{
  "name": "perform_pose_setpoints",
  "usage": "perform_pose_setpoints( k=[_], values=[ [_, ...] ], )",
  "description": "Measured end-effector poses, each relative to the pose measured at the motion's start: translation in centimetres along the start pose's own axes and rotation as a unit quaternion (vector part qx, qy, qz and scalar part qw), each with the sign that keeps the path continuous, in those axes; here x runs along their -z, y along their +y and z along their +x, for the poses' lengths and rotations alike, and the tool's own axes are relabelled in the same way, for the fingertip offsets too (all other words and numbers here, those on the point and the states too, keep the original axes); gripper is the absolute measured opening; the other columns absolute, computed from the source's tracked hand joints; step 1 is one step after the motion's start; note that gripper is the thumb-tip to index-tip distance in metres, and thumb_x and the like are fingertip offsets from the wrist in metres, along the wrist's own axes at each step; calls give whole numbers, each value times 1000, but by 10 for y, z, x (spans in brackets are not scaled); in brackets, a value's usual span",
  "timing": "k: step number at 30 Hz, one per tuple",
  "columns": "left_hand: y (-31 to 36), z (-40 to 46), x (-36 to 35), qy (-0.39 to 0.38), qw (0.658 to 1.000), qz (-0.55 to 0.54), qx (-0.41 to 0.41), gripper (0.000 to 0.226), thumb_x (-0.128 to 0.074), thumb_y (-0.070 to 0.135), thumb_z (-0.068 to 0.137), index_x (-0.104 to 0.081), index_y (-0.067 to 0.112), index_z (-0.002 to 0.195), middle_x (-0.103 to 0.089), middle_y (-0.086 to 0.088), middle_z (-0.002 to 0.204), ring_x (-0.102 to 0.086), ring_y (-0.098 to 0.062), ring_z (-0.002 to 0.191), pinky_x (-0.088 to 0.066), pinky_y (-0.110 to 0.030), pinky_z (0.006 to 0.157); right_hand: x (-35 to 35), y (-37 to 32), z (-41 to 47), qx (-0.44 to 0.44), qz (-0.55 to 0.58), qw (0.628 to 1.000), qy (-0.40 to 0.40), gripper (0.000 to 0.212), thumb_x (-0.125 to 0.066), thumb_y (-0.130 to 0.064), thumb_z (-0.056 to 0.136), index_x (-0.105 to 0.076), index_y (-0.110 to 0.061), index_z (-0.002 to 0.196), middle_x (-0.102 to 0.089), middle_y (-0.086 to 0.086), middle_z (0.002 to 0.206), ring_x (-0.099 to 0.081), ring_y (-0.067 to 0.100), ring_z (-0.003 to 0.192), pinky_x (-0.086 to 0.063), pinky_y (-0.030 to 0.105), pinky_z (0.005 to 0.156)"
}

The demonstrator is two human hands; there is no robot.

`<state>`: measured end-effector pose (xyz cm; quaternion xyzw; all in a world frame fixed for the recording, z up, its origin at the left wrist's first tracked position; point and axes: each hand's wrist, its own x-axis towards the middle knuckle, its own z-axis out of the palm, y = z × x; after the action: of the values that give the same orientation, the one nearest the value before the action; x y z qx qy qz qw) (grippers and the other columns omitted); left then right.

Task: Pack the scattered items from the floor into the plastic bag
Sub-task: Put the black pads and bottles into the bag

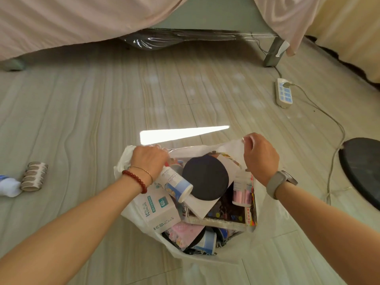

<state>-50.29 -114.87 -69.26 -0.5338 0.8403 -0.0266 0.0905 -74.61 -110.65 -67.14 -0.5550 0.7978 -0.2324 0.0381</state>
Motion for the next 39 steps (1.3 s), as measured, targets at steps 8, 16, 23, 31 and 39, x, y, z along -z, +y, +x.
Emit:
perform_pose_setpoints(
  k=[8,16,23,31,39],
  values=[
    [-15,24,22,85,991,-78,67,28,-34,24,98,-50,8,115,-58,-13,115,-61,-34,93,-46,-35,72,13,-7,32,-48,69,994,64,27,-34,-19,96,-59,-9,99,-64,8,101,-47,19,76,-35,30,69],
    [-43,-39,32,-11,988,-67,137,70,-39,63,83,-31,18,136,-45,-9,135,-45,-29,120,-38,-41,94,-1,-22,-34,286,-108,952,14,41,-58,-26,84,-51,-13,122,-57,12,119,-48,29,118,-23,57,107],
    [-61,-111,7,22,809,-523,268,29,-55,36,86,-57,11,101,-68,-5,86,-65,-22,70,-52,-34,70,-22,-24,-133,582,-92,763,-266,55,-41,-64,80,-58,-22,112,-64,-8,100,-60,13,90,-50,26,73],
    [-60,-115,6,150,751,-604,223,23,-58,21,86,-55,19,64,-58,7,46,-52,-4,36,-44,-12,43,-41,-30,-152,498,-149,747,-415,7,-64,-18,84,-64,-11,84,-65,7,76,-61,26,65,-50,33,55],
    [-68,-95,78,322,692,-627,157,27,-52,18,90,-51,21,63,-55,12,43,-44,-5,31,-34,-12,36,22,-56,-109,470,2,873,-128,42,-33,-29,95,-63,-10,73,-59,0,59,-53,14,43,-40,22,37]
  ],
)
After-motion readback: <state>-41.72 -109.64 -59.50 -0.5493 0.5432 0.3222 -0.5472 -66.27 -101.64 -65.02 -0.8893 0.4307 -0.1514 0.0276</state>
